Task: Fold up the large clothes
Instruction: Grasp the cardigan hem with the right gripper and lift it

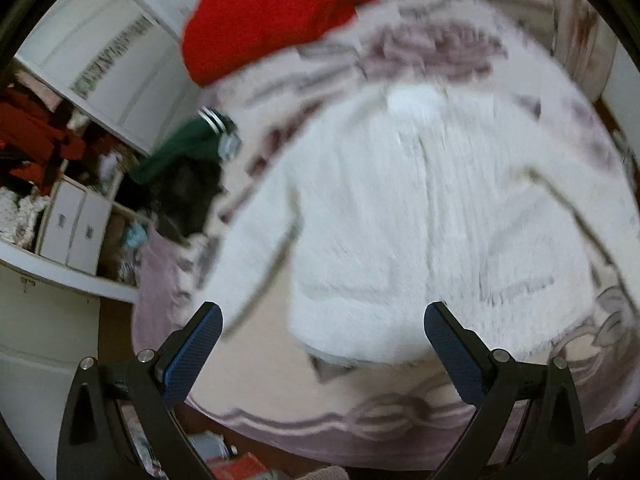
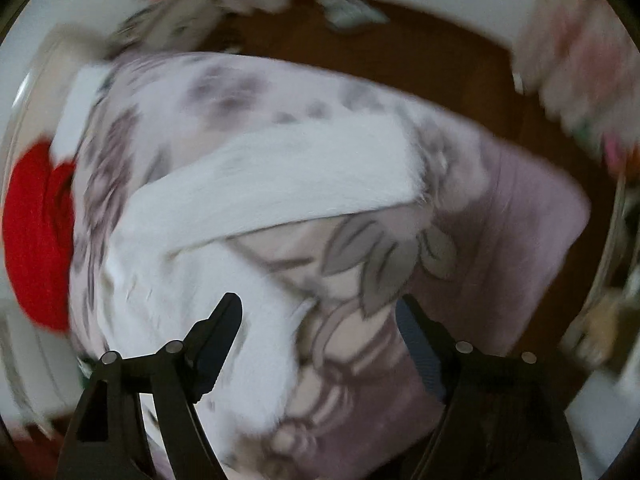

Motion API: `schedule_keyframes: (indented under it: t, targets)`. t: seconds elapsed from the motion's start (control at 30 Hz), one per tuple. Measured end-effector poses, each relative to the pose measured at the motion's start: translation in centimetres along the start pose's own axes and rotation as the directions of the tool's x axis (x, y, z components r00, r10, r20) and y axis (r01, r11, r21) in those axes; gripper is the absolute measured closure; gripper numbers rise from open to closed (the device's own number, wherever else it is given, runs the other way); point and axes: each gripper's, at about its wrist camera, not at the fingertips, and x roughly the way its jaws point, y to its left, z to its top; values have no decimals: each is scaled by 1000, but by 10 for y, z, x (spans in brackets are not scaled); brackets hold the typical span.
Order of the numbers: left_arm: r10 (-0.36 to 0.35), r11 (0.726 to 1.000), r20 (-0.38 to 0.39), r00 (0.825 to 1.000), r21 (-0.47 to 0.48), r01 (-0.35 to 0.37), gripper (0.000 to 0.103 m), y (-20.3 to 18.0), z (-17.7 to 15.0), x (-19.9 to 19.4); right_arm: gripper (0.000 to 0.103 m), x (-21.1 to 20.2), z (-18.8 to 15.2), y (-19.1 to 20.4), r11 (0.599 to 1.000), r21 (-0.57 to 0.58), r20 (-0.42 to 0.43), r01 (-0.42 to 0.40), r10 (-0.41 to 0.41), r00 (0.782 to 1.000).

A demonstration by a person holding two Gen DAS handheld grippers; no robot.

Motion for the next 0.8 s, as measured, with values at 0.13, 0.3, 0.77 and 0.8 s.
schedule_keyframes:
  t: [0.13, 0.3, 0.77, 0.8]
  targets:
    - [9, 1000, -90, 996, 10, -8, 0, -49, 7, 56, 22, 92, 47, -73, 966, 242, -30, -93, 104, 994]
    - [13, 1000, -110, 994, -22, -16, 0, -101, 33, 104, 20, 166, 76, -111, 871, 402, 74, -282, 276, 958]
    - [-16, 999, 40, 999, 31, 14, 0, -190, 153, 173, 81, 141, 143, -65, 889, 264, 284, -373, 298, 911]
    - [-9, 999, 23, 1000, 44, 8, 0, -194, 155, 184, 81, 141, 148, -56, 908, 234, 267, -348, 284, 921]
